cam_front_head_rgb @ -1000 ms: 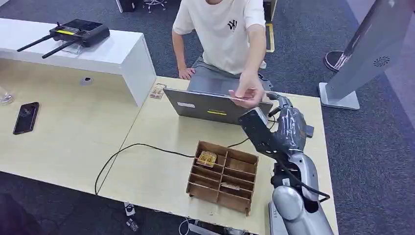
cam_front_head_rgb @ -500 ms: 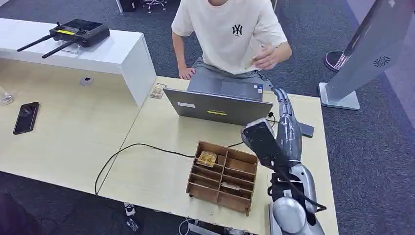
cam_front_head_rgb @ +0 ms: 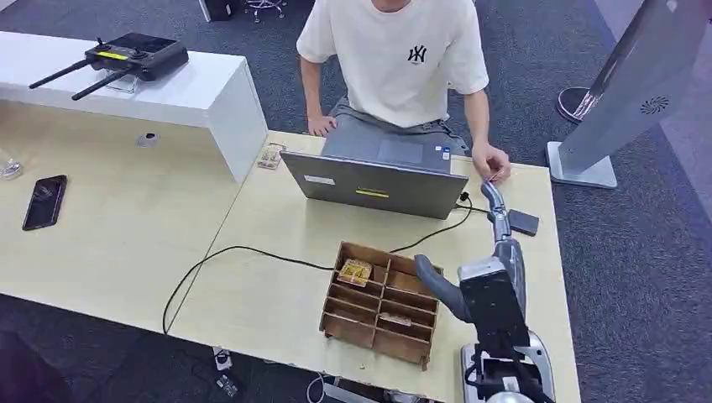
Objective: Pass the card to the sensor for recognition and then transmit it.
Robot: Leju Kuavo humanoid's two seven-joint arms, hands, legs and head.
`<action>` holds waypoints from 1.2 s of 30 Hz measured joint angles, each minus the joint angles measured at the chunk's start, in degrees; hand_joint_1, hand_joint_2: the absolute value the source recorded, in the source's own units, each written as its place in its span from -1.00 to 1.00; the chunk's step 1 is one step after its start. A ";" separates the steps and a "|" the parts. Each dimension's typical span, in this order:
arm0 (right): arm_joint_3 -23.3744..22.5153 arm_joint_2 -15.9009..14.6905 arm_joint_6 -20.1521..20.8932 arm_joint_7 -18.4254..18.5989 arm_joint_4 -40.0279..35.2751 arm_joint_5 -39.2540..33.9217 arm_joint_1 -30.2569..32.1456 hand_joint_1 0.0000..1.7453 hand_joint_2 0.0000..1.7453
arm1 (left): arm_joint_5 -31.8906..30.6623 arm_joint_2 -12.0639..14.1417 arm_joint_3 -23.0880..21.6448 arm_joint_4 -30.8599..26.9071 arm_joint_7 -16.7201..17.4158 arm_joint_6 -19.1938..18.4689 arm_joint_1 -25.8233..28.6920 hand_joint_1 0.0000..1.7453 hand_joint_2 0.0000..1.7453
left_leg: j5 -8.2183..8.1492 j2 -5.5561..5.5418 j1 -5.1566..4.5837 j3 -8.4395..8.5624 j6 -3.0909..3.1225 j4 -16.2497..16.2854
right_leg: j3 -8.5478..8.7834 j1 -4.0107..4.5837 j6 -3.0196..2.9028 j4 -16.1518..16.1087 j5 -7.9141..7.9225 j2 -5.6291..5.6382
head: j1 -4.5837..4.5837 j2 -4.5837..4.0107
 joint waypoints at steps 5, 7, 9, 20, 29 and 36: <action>0.44 -1.46 1.25 -2.03 -2.53 -0.22 4.22 -1.00 1.00 | 0.18 -1.03 0.72 0.00 0.96 0.61 -0.03 -1.00 -1.00 | -0.02 0.01 0.00 0.00 0.00 0.00 | 0.00 0.00 0.00 -0.02 0.00 0.00 | 0.02 0.00; 0.83 -2.38 1.31 -2.56 -3.30 -0.35 5.75 -1.00 1.00 | 0.31 -1.11 0.94 0.00 0.94 0.94 -0.02 -1.00 -1.00 | -0.02 0.01 0.00 0.00 0.00 0.00 | 0.00 0.00 0.01 -0.02 0.00 0.00 | 0.02 0.00; 1.48 -3.45 1.20 -2.99 -4.08 -0.11 7.33 -1.00 1.00 | 0.48 -1.16 1.07 0.00 0.92 1.09 0.00 -1.00 -1.00 | -0.02 0.00 0.00 0.00 0.00 0.00 | 0.00 0.00 0.01 -0.02 -0.01 0.00 | 0.00 0.00; 5.11 -7.95 -1.07 -1.51 -4.76 5.79 10.49 -1.00 1.00 | 0.70 -1.38 2.05 0.00 0.61 1.27 -0.04 -1.00 -1.00 | -0.02 0.02 0.01 0.00 0.00 0.00 | 0.00 0.00 0.01 -0.02 -0.01 0.01 | 0.02 0.00; 7.89 -8.17 -1.25 -1.53 -3.08 8.22 10.41 1.00 1.00 | 0.55 -1.38 2.34 0.00 0.33 1.25 -0.08 -1.00 -1.00 | -0.02 0.01 0.01 0.00 0.00 0.00 | 0.00 0.01 0.00 -0.02 -0.01 0.01 | 0.00 0.00; 9.96 -8.72 -1.85 -1.99 -1.44 9.64 10.10 1.00 1.00 | 0.04 -1.51 2.34 0.00 0.30 1.60 -0.08 -1.00 -1.00 | -0.02 0.02 0.01 -0.01 0.00 0.00 | 0.00 0.00 0.00 -0.02 -0.01 0.01 | 0.00 0.00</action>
